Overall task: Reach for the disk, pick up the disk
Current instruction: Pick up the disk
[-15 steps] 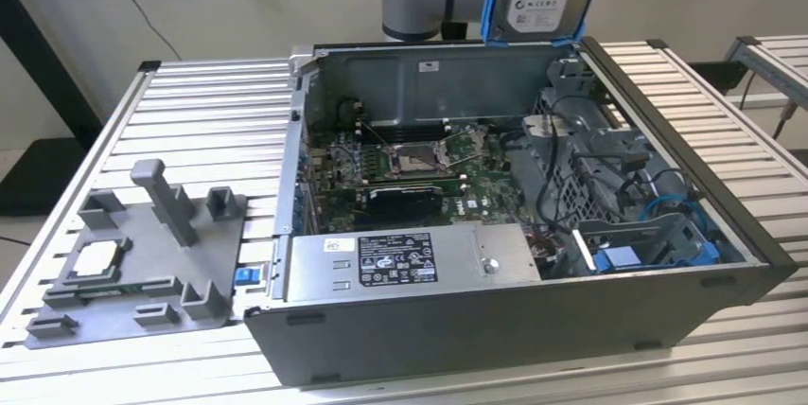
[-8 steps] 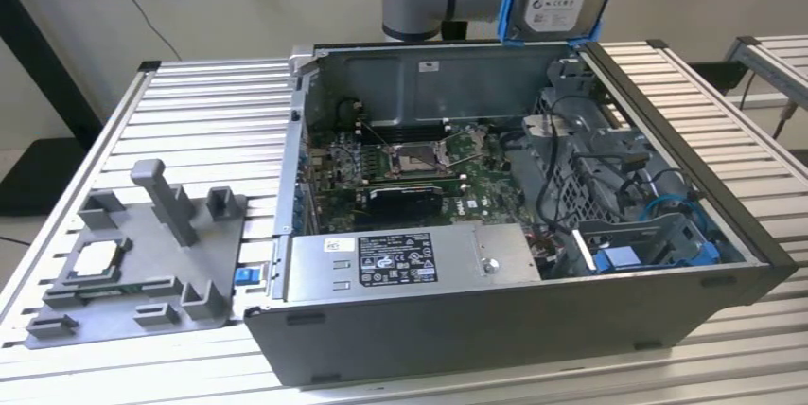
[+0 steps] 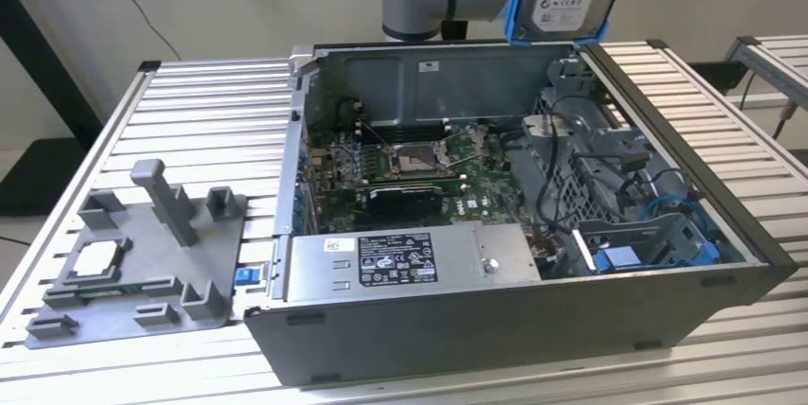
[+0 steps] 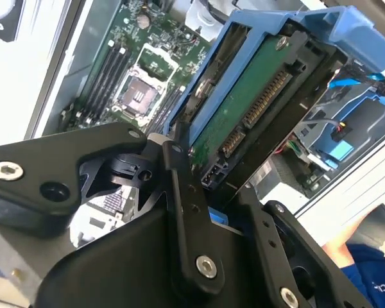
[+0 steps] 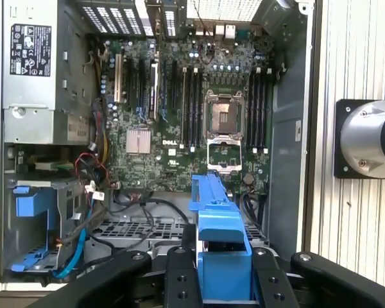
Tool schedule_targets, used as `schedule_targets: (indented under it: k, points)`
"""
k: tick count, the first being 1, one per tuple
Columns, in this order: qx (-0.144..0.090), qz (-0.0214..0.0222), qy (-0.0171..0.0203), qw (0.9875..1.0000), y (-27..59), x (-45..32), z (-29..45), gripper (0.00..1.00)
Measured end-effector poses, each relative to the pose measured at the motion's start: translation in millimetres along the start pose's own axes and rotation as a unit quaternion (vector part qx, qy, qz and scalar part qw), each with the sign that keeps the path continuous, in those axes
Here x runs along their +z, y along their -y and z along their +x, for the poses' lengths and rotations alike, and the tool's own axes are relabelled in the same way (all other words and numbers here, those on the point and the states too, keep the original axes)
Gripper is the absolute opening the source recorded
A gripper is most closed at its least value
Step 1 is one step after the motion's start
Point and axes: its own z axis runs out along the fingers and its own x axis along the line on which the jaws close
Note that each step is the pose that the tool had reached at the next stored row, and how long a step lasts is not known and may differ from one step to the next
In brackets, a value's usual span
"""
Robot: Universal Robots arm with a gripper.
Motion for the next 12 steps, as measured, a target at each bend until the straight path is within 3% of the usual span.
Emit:
schedule_targets:
  k: [12]
  points:
    - [0.000, -0.0001, 0.0001, 1.0000, 18.3, -0.7, 0.5, 0.00]
